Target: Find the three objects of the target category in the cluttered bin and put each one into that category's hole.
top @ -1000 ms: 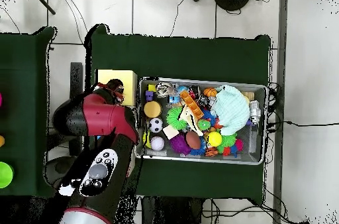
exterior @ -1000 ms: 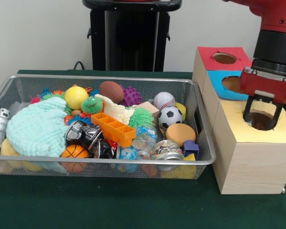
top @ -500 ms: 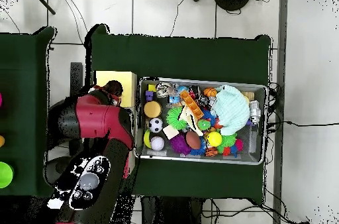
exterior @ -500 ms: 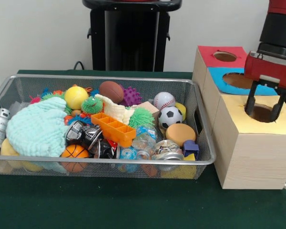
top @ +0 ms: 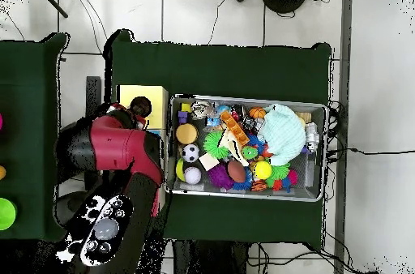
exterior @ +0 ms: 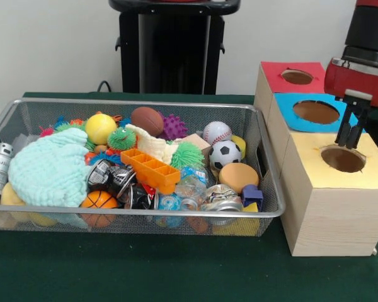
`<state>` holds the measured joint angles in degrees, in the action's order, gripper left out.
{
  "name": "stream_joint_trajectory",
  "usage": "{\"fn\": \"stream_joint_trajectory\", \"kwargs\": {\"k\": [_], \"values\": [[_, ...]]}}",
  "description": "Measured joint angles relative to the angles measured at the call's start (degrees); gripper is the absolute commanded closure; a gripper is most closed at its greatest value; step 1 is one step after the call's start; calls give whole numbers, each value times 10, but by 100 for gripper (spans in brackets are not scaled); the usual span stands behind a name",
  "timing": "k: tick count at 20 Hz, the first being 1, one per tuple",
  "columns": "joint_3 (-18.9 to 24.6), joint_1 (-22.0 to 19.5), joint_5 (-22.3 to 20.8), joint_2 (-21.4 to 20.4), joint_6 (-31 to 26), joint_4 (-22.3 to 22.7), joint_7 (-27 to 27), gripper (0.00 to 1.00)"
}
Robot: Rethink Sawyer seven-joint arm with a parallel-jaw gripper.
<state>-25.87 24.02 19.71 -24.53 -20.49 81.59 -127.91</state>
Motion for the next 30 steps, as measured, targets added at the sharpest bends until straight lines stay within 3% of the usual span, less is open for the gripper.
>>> {"fn": "stream_joint_trajectory", "kwargs": {"k": [20, 30], "values": [[-32, 15, 0, -40, -32, 0, 0, 100], [-32, -9, 0, -47, -27, 6, 0, 100]]}}
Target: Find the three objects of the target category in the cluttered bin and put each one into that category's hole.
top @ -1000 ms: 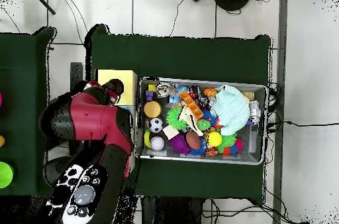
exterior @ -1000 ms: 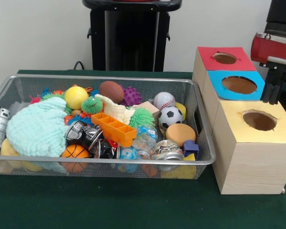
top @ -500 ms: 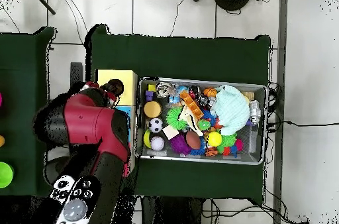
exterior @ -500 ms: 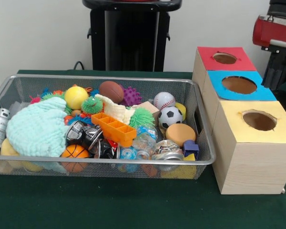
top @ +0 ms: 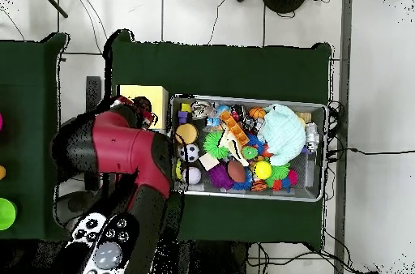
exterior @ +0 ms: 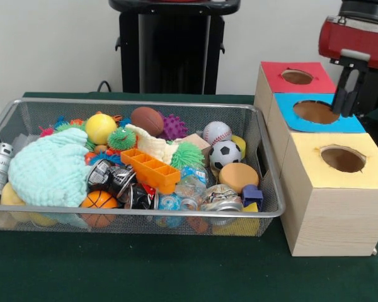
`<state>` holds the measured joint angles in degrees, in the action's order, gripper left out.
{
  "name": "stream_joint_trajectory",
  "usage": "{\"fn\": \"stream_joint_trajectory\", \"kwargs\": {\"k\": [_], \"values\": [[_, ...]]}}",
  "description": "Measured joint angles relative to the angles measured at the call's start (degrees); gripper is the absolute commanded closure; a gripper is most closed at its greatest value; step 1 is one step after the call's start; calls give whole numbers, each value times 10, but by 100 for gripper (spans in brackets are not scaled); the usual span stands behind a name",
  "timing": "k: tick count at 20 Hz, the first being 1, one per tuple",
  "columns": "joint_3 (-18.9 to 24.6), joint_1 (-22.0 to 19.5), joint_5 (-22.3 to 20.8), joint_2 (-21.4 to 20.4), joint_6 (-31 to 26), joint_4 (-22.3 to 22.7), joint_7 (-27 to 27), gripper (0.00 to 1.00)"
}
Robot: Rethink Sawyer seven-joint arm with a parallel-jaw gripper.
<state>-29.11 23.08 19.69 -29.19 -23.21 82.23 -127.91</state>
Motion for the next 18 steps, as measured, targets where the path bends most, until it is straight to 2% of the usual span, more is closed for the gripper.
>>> {"fn": "stream_joint_trajectory", "kwargs": {"k": [7, 18], "values": [[2, -28, -10, -5, 24, 17, 0, 100], [30, -86, -57, -21, 44, 47, 0, 100]]}}
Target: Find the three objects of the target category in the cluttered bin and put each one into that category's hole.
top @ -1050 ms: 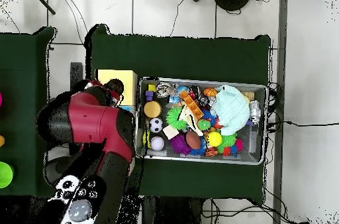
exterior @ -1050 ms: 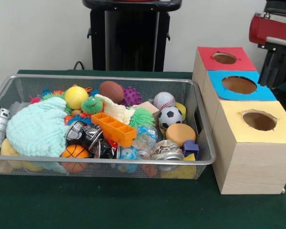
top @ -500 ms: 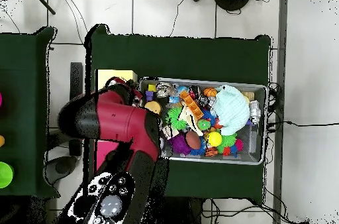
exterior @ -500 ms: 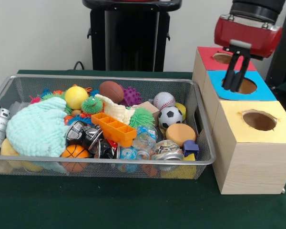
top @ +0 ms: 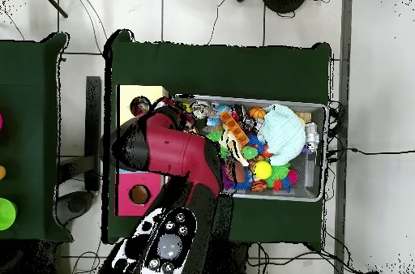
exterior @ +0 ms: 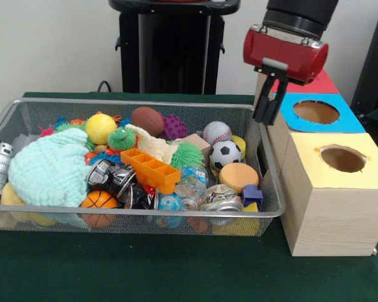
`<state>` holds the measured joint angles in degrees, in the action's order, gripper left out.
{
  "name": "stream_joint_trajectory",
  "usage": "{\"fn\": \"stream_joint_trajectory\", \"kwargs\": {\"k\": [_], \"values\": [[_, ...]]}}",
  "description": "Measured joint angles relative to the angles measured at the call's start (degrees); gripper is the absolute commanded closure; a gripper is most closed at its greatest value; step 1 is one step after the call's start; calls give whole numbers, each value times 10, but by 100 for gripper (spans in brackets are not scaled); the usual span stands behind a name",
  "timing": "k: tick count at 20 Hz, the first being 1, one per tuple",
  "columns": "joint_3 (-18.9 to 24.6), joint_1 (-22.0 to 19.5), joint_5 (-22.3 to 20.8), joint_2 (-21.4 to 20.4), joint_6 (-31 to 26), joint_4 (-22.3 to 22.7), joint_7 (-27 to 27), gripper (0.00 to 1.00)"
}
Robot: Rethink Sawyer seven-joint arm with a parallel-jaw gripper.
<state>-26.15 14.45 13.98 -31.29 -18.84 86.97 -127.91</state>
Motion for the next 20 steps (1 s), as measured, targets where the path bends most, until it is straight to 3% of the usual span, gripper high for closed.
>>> {"fn": "stream_joint_trajectory", "kwargs": {"k": [9, 20], "values": [[62, -87, -72, -24, 17, 22, 0, 100], [164, -249, -199, -49, 26, 44, 0, 100]]}}
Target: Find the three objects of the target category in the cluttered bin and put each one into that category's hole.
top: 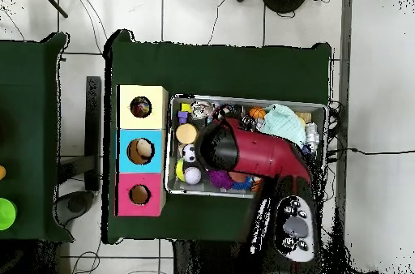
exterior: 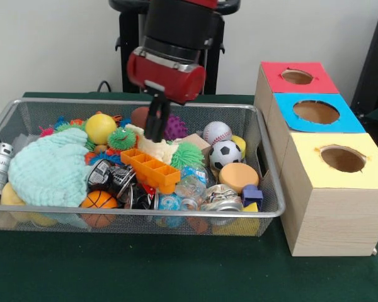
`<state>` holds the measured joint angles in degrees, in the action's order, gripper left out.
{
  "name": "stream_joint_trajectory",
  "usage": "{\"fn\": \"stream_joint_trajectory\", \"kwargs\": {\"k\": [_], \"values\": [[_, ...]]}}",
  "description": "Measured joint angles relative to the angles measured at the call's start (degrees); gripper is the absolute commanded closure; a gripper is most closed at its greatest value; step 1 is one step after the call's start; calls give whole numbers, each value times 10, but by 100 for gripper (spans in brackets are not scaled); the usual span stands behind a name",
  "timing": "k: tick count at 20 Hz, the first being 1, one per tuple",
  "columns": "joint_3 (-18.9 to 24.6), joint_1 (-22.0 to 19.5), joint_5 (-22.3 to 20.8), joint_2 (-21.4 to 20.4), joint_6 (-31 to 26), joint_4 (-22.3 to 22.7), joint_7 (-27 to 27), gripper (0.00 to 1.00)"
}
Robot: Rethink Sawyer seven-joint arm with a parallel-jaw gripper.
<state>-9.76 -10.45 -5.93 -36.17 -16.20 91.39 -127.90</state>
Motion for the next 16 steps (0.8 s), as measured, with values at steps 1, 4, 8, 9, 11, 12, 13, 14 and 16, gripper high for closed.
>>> {"fn": "stream_joint_trajectory", "kwargs": {"k": [1, 4, 8, 9, 11, 12, 13, 14, 16], "values": [[10, -16, -13, -2, 0, 1, 0, 100], [31, -52, -45, -8, 0, 5, 0, 100], [50, -86, -82, -12, 0, 10, 0, 100], [53, -91, -92, -11, 1, 10, 0, 100], [57, -100, -112, -9, 5, 11, 0, 100], [58, -102, -118, -8, 7, 11, 0, 100], [59, -104, -125, -6, 9, 11, 0, 100], [59, -108, -147, -3, 17, 12, 0, 100], [59, -109, -158, 0, 23, 13, 0, 100]]}}
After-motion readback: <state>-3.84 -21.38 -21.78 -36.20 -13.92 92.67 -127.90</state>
